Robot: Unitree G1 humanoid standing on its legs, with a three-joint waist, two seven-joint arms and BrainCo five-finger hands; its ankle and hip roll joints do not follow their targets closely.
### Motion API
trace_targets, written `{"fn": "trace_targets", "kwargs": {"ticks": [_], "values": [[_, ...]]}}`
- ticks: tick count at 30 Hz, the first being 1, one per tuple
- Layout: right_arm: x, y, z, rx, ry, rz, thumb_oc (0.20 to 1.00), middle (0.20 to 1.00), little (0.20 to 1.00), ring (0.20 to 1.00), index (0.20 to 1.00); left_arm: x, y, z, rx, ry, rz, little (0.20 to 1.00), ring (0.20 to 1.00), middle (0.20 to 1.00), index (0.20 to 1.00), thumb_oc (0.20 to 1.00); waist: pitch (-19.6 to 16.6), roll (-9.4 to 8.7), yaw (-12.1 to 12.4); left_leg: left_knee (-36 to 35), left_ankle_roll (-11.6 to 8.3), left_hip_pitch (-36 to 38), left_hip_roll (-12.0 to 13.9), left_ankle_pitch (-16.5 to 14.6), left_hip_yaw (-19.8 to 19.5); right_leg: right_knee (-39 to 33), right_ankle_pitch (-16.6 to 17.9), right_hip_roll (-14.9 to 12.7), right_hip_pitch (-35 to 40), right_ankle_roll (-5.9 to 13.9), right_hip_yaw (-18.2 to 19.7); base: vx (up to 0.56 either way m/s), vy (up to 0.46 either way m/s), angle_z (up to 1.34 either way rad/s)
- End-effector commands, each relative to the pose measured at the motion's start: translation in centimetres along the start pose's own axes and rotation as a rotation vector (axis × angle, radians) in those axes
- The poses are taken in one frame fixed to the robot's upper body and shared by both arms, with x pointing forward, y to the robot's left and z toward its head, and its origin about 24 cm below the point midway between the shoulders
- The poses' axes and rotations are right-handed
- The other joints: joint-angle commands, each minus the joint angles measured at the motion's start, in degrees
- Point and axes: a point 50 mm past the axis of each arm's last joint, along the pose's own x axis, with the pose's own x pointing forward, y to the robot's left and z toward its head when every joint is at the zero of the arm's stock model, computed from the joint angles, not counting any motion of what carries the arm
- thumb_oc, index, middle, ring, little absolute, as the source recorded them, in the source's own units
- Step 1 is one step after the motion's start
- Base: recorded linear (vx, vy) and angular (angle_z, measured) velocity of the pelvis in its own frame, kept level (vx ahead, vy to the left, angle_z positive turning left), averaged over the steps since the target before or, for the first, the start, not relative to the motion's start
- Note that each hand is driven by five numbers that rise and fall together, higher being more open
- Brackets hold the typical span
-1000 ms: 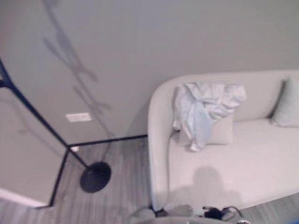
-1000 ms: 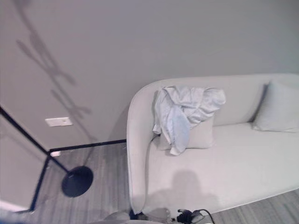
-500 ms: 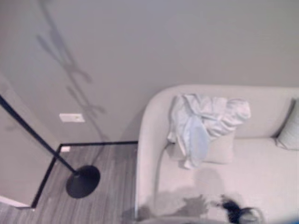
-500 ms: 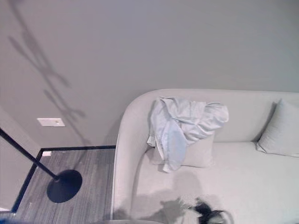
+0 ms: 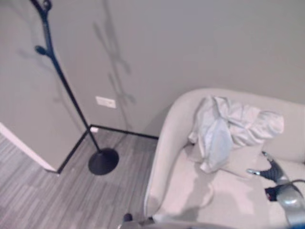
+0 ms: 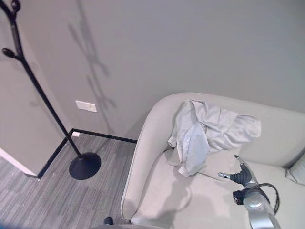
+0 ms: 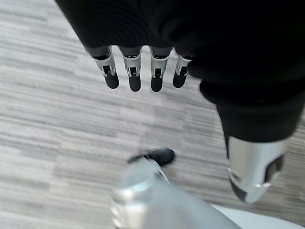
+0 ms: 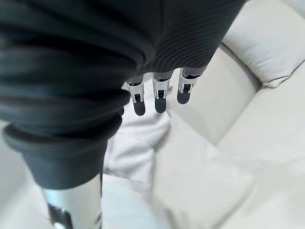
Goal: Hang the clothes on the sofa on the clothes rack.
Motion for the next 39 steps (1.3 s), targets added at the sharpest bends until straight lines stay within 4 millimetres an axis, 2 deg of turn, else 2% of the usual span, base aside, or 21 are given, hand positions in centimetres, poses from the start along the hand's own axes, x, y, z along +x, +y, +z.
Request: {"fn": "trace_targets", "kwargs": {"ticks": [1, 2, 3, 4, 6, 7, 8, 11, 14, 15, 16, 19, 23, 24, 25, 27, 30, 32, 36, 38, 39], "values": [[2.3, -5.2, 2.5, -0.011, -0.063, -0.226, 1.000, 1.000, 1.000, 1.000, 1.000, 0.0, -1.8, 1.2, 0.057, -0.038, -0.015, 1.000, 1.000, 1.000, 1.000, 1.000, 0.8, 4.49, 2.1, 0.5, 1.36, 3.5, 2.8, -2.6, -2.5, 1.5, 2.8, -1.6, 0.2, 2.64, 0.1, 0.02, 0.063, 0.07], [2.8, -5.5, 2.8, -0.045, -0.055, -0.244, 1.000, 1.000, 1.000, 1.000, 1.000, 0.0, -1.7, 1.4, 0.053, -0.046, -0.009, 1.000, 1.000, 1.000, 1.000, 1.000, 0.8, 4.36, 2.4, 0.4, 1.52, 3.4, 2.4, -2.6, -2.7, 1.3, 3.3, -2.1, 0.0, 2.82, -0.1, 0.03, 0.099, 0.01], [3.3, -6.4, 2.9, -0.176, -0.021, -0.311, 1.000, 1.000, 1.000, 1.000, 1.000, 0.0, -1.7, 2.0, 0.051, -0.072, 0.013, 1.000, 1.000, 1.000, 1.000, 1.000, 0.8, 4.24, 3.5, 0.4, 1.69, 3.6, 1.7, -3.3, -3.1, 1.3, 3.9, -2.7, 0.2, 3.41, -0.3, 0.01, 0.084, 0.05], [3.3, -6.4, 2.9, -0.176, -0.023, -0.312, 1.000, 1.000, 1.000, 1.000, 1.000, 0.0, -1.7, 2.1, 0.049, -0.073, 0.014, 1.000, 1.000, 1.000, 1.000, 1.000, 0.7, 4.14, 3.4, 0.4, 1.79, 3.4, 1.6, -3.0, -3.1, 1.2, 4.0, -2.8, 0.0, 3.41, -0.3, 0.02, 0.079, 0.09], [3.6, -7.8, 2.7, -0.241, 0.022, -0.395, 1.000, 1.000, 1.000, 1.000, 1.000, 0.0, -1.6, 2.8, 0.063, -0.112, 0.034, 1.000, 1.000, 1.000, 1.000, 1.000, 1.0, 3.88, 4.3, 0.8, 2.19, 3.3, 0.7, -3.9, -3.8, 1.9, 3.9, -3.5, 0.2, 3.79, -0.6, 0.02, 0.093, 0.09], [3.8, -9.7, 3.5, -0.263, 0.023, -0.493, 1.000, 1.000, 1.000, 1.000, 1.000, 0.0, -1.6, 3.6, 0.089, -0.143, 0.039, 1.000, 1.000, 1.000, 1.000, 1.000, 1.7, 3.70, 4.7, 2.5, 3.07, 2.7, -0.4, -5.2, -4.7, 5.1, 3.7, -5.0, -0.4, 3.92, -0.8, 0.00, 0.197, 0.26], [3.9, -11.3, 4.6, -0.298, -0.004, -0.575, 1.000, 1.000, 1.000, 1.000, 1.000, -0.1, -1.7, 4.1, 0.114, -0.168, 0.048, 1.000, 1.000, 1.000, 1.000, 1.000, 3.2, 3.93, 4.7, 4.1, 4.29, 2.6, -1.7, -6.5, -5.2, 10.2, 5.7, -7.2, -2.6, 4.50, 0.1, -0.03, 0.174, 0.29], [4.1, -12.5, 5.0, -0.285, -0.011, -0.608, 1.000, 1.000, 1.000, 1.000, 1.000, -0.1, -1.3, 4.6, 0.162, -0.194, 0.060, 1.000, 1.000, 1.000, 1.000, 1.000, 4.5, 4.38, 4.8, 4.9, 5.06, 2.2, -2.9, -7.0, -6.0, 13.9, 7.2, -8.6, -4.1, 5.02, 1.1, -0.01, 0.108, -0.04], [4.1, -12.9, 5.2, -0.261, -0.022, -0.627, 1.000, 1.000, 1.000, 1.000, 1.000, -0.1, -0.9, 4.7, 0.184, -0.205, 0.070, 1.000, 1.000, 1.000, 1.000, 1.000, 4.6, 4.92, 4.3, 4.7, 5.46, 1.9, -3.4, -6.9, -6.7, 14.7, 6.4, -7.6, -5.5, 4.59, 2.8, 0.06, 0.052, 0.07], [4.4, -13.4, 6.2, -0.196, -0.046, -0.638, 1.000, 1.000, 1.000, 1.000, 1.000, -0.1, 0.0, 5.1, 0.173, -0.216, 0.103, 1.000, 1.000, 1.000, 1.000, 1.000, 5.3, 5.90, 3.7, 3.4, 5.29, 2.3, -3.8, -6.4, -7.7, 12.0, 5.4, -5.4, -9.1, 3.89, 6.0, 0.04, 0.014, 0.00], [4.5, -14.4, 7.4, -0.218, -0.069, -0.655, 1.000, 1.000, 1.000, 1.000, 1.000, -0.2, 0.4, 6.3, 0.227, -0.259, 0.120, 1.000, 1.000, 1.000, 1.000, 1.000, 6.2, 6.01, 3.6, 2.8, 4.85, 2.7, -3.5, -6.5, -7.0, 10.1, 5.7, -5.1, -10.1, 3.86, 6.5, 0.06, -0.005, -0.13], [4.7, -12.7, 6.9, -0.173, -0.080, -0.627, 1.000, 1.000, 1.000, 1.000, 1.000, -0.2, 0.6, 6.2, 0.214, -0.257, 0.143, 1.000, 1.000, 1.000, 1.000, 1.000, 6.0, 4.93, 3.7, 2.4, 4.16, 2.7, -3.7, -6.3, -8.6, 5.6, 6.2, -4.5, -9.4, 3.99, 5.9, 0.10, -0.096, 0.10], [4.9, -12.3, 6.9, -0.161, -0.081, -0.591, 1.000, 1.000, 1.000, 1.000, 1.000, -0.4, 0.0, 7.1, 0.238, -0.320, 0.140, 1.000, 1.000, 1.000, 1.000, 1.000, 5.7, 5.00, 3.8, 1.5, 3.21, 2.2, -2.9, -5.4, -9.4, 1.6, 7.2, -3.6, -7.3, 4.09, 3.8, 0.07, -0.103, 0.44], [5.3, -12.6, 7.1, -0.093, -0.061, -0.605, 1.000, 1.000, 1.000, 1.000, 1.000, -0.6, -1.1, 7.9, 0.285, -0.371, 0.119, 1.000, 1.000, 1.000, 1.000, 1.000, 6.0, 5.53, 4.0, 0.6, 2.64, 1.2, -2.1, -4.6, -9.9, 0.4, 7.0, -3.0, -7.3, 4.19, 3.3, -0.01, -0.065, 0.20], [5.3, -12.6, 7.1, -0.093, -0.061, -0.605, 1.000, 1.000, 1.000, 1.000, 1.000, -0.6, -1.1, 7.9, 0.285, -0.371, 0.119, 1.000, 1.000, 1.000, 1.000, 1.000, 6.0, 5.53, 4.0, 0.6, 2.64, 1.2, -2.1, -4.6, -9.9, 0.4, 7.0, -3.0, -7.3, 4.19, 3.3, -0.08, -0.099, 0.18], [5.6, -13.9, 8.6, 0.003, -0.080, -0.638, 1.000, 1.000, 1.000, 1.000, 1.000, -1.0, -1.8, 9.4, 0.302, -0.437, 0.115, 1.000, 1.000, 1.000, 1.000, 1.000, 7.6, 6.44, 4.3, 0.7, 2.01, -2.1, -1.5, -3.5, -10.7, 0.4, 6.9, -2.8, -9.3, 3.98, 3.3, -0.13, -0.048, 0.15], [5.6, -15.7, 10.4, 0.047, -0.130, -0.681, 1.000, 1.000, 1.000, 1.000, 1.000, -1.2, -2.2, 10.2, 0.320, -0.483, 0.121, 1.000, 1.000, 1.000, 1.000, 1.000, 9.2, 7.33, 4.4, 1.0, 1.50, -5.4, -1.2, -2.6, -11.3, 0.4, 7.3, -2.6, -12.0, 3.86, 3.7, -0.10, -0.031, 0.08], [5.3, -17.6, 12.4, 0.078, -0.189, -0.734, 1.000, 1.000, 1.000, 1.000, 1.000, -1.4, -2.4, 10.9, 0.324, -0.510, 0.138, 1.000, 1.000, 1.000, 1.000, 1.000, 10.4, 7.79, 4.4, 2.0, 1.17, -8.1, -0.8, -2.2, -11.7, 0.4, 7.6, -2.3, -14.4, 3.66, 4.1, -0.07, -0.035, 0.02], [4.9, -19.2, 13.9, 0.073, -0.228, -0.800, 1.000, 1.000, 1.000, 1.000, 1.000, -1.6, -3.1, 11.3, 0.324, -0.530, 0.142, 1.000, 1.000, 1.000, 1.000, 1.000, 11.3, 8.14, 4.6, 2.6, 0.74, -10.2, -0.3, -1.7, -12.1, 0.4, 7.8, -1.9, -16.3, 3.36, 4.7, -0.01, -0.021, 0.00], [4.1, -21.4, 15.3, 0.098, -0.271, -0.882, 1.000, 1.000, 1.000, 1.000, 1.000, -1.8, -3.7, 11.7, 0.349, -0.564, 0.158, 1.000, 1.000, 1.000, 1.000, 1.000, 12.6, 8.58, 4.8, 2.9, 0.37, -12.1, 0.3, -1.1, -12.3, 0.4, 7.9, -1.5, -17.8, 3.16, 5.0, -0.02, -0.114, -0.05], [3.4, -23.4, 16.5, 0.203, -0.314, -0.914, 1.000, 1.000, 1.000, 1.000, 1.000, -2.1, -4.0, 12.3, 0.345, -0.603, 0.157, 1.000, 1.000, 1.000, 1.000, 1.000, 14.0, 9.41, 5.0, 2.7, -0.38, -14.1, 1.1, 0.1, -12.8, 0.4, 7.8, -0.7, -19.6, 2.85, 5.1, -0.04, -0.134, -0.08]]}}
